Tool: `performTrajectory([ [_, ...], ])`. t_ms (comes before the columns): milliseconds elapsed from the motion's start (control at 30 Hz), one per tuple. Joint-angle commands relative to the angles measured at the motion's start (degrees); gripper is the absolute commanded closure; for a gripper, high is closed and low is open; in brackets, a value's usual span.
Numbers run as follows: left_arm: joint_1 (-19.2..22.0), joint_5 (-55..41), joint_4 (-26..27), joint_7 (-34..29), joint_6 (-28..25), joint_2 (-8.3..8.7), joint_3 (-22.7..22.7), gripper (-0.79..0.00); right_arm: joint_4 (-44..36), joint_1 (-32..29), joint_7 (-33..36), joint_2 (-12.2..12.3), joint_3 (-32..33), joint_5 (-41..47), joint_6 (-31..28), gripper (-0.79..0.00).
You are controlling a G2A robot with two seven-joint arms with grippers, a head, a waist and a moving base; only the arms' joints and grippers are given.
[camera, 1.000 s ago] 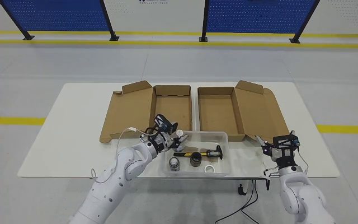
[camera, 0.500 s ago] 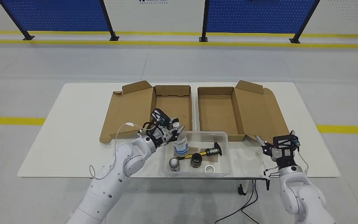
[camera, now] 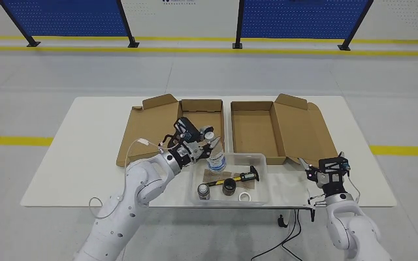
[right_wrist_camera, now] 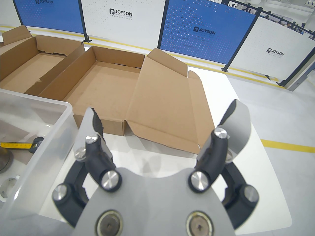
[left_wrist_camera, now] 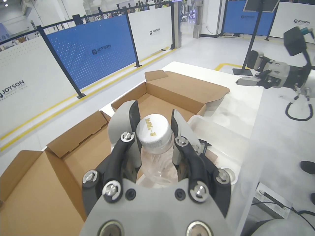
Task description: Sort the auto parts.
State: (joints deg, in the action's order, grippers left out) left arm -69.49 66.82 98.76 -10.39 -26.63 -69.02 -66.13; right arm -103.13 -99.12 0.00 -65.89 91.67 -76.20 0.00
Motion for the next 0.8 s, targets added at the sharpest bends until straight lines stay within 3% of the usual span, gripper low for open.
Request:
performTrajectory([
  [0,-1.3,-0.2,2.4,-1.6,-2.0,0.29,-0.3,0.000,0.0,0.0,0.0,0.0,0.0,0.0,0.0,-0.785],
  [200,-4.4,-2.7,6.0,-4.1,-5.0,0.85,-1.3,0.000,0.0,0.0,0.0,0.0,0.0,0.0,0.0,-0.785],
  [467,-4.0,-2.3,5.9,-3.9,-5.1,0.92,-0.9,0.000,0.0,0.0,0.0,0.0,0.0,0.0,0.0,-0.785],
  [600,-0.9,-2.1,3.1,-2.0,-1.8,0.55,-0.9,0.000,0.0,0.0,0.0,0.0,0.0,0.0,0.0,-0.785],
  [767,7.1,-1.7,-2.0,-1.1,0.5,-0.31,0.5,0.000,0.0,0.0,0.0,0.0,0.0,0.0,0.0,-0.785],
])
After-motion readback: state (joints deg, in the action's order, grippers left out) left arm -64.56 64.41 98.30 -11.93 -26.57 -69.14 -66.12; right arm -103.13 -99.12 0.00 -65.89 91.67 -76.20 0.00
